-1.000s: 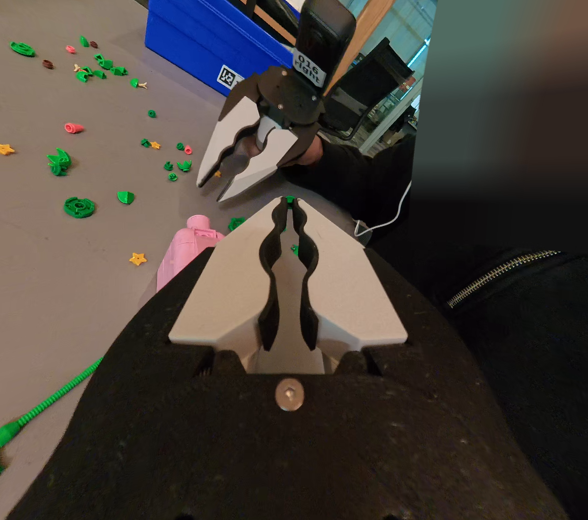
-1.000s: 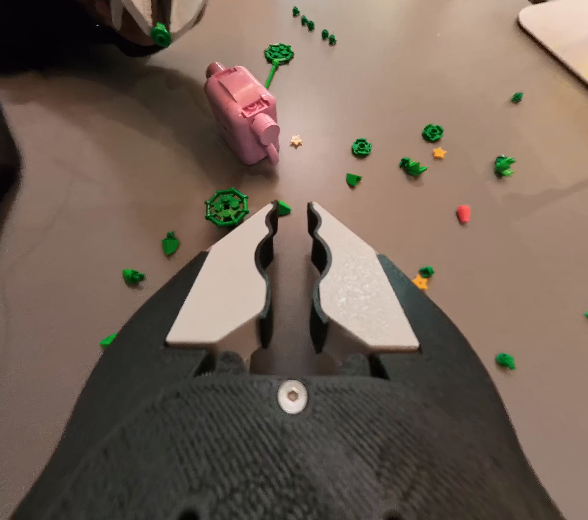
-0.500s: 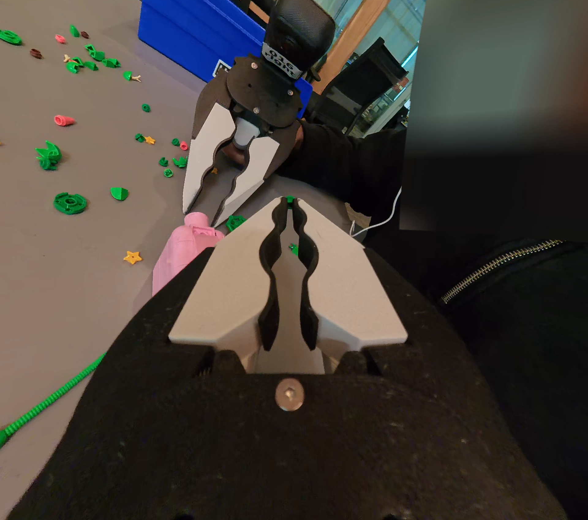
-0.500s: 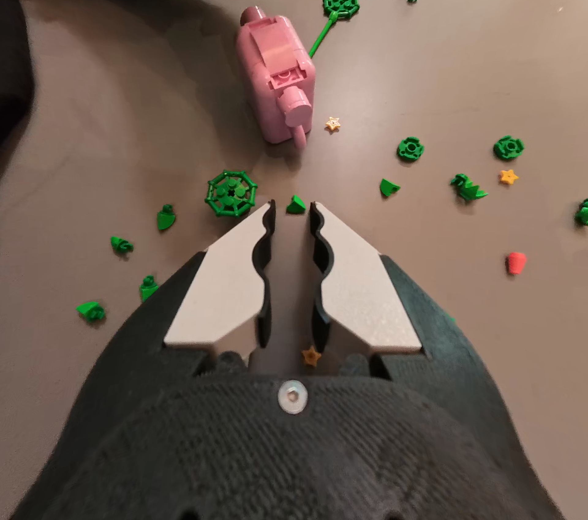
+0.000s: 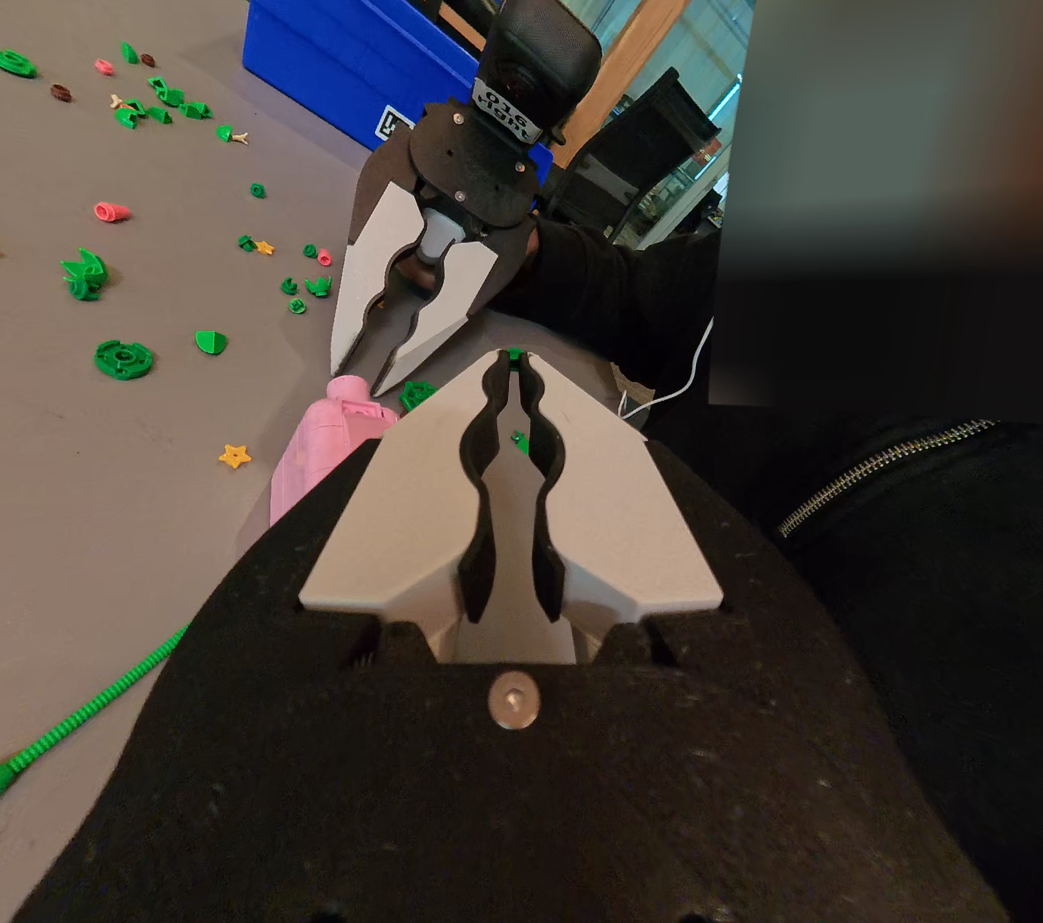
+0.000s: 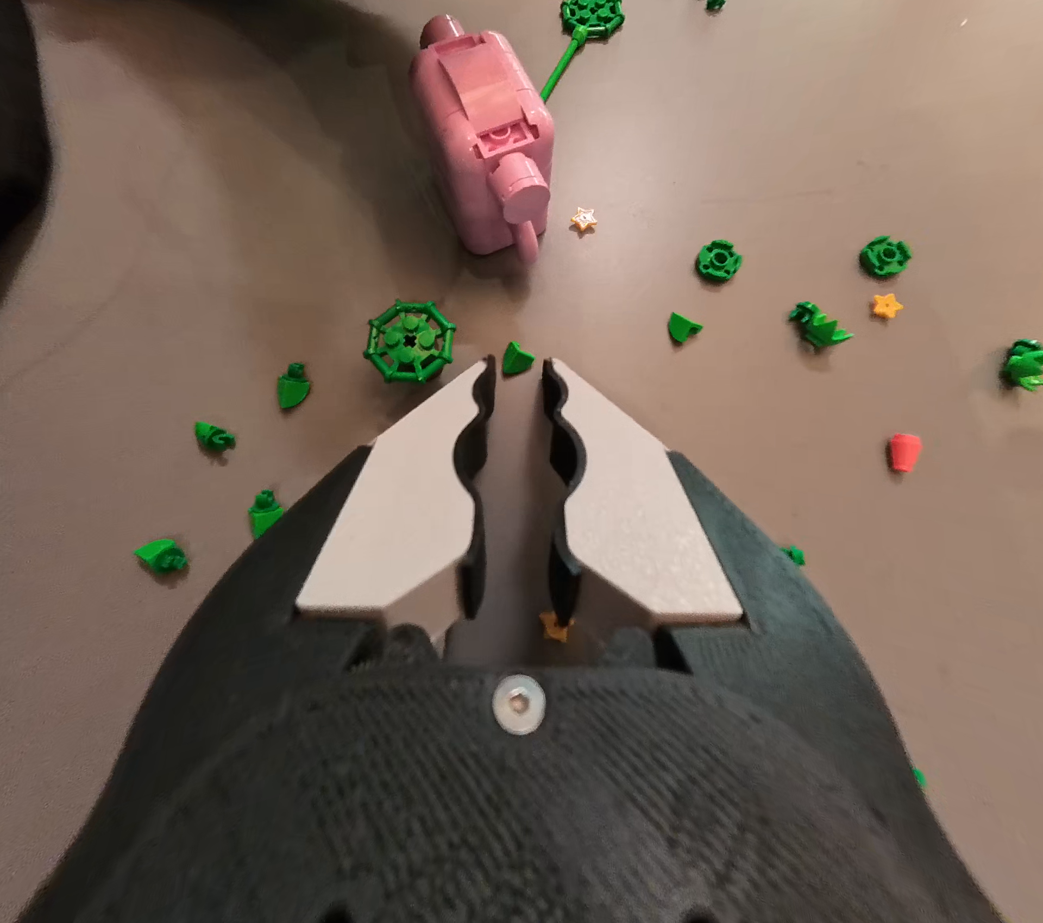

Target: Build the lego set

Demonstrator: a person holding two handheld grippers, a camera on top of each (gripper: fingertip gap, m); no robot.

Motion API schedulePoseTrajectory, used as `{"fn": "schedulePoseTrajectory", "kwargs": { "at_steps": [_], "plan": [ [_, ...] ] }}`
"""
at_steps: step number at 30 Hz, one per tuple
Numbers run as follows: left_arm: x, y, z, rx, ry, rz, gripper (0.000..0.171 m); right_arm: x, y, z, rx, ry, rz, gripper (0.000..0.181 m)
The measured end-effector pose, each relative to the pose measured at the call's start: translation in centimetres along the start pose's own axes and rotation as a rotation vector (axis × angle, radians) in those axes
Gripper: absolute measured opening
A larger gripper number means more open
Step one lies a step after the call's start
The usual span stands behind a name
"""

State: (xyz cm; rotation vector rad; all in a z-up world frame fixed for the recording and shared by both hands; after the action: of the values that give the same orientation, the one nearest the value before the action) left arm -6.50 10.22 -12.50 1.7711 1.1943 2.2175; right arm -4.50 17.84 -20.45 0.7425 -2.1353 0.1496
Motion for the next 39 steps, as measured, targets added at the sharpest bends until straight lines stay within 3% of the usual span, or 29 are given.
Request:
{"fn": "schedulePoseTrajectory", "kwargs": {
  "at_steps": [16,28,39],
  "plan": [
    [0.1,0.1,0.0,-0.001,0.001,0.004,0.000,0.1,0.5,0.4,-0.069,-0.017,0.038,0.014],
    [0.1,-0.1,-0.2,0.003,0.006,-0.002,0.000,1.2,1.1,-0.8,-0.176,-0.014,0.264,0.017],
    [0.1,0.0,-0.1,0.002,0.005,-0.002,0.000,0.0,0.5,0.3,-0.257,-0.102,0.221,0.017]
  ]
}}
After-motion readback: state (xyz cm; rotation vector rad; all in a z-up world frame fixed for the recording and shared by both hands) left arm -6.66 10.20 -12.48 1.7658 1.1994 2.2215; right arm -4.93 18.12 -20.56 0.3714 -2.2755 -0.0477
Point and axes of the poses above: each gripper's, where its closed fingertips meet, z out along the fingers, x out of its top, y = z × x across the jaws, the point moved 2 cm from there along -z, back along the fingers, and after that the axes turned 14 degrees about -x, right-handed, at the moved point
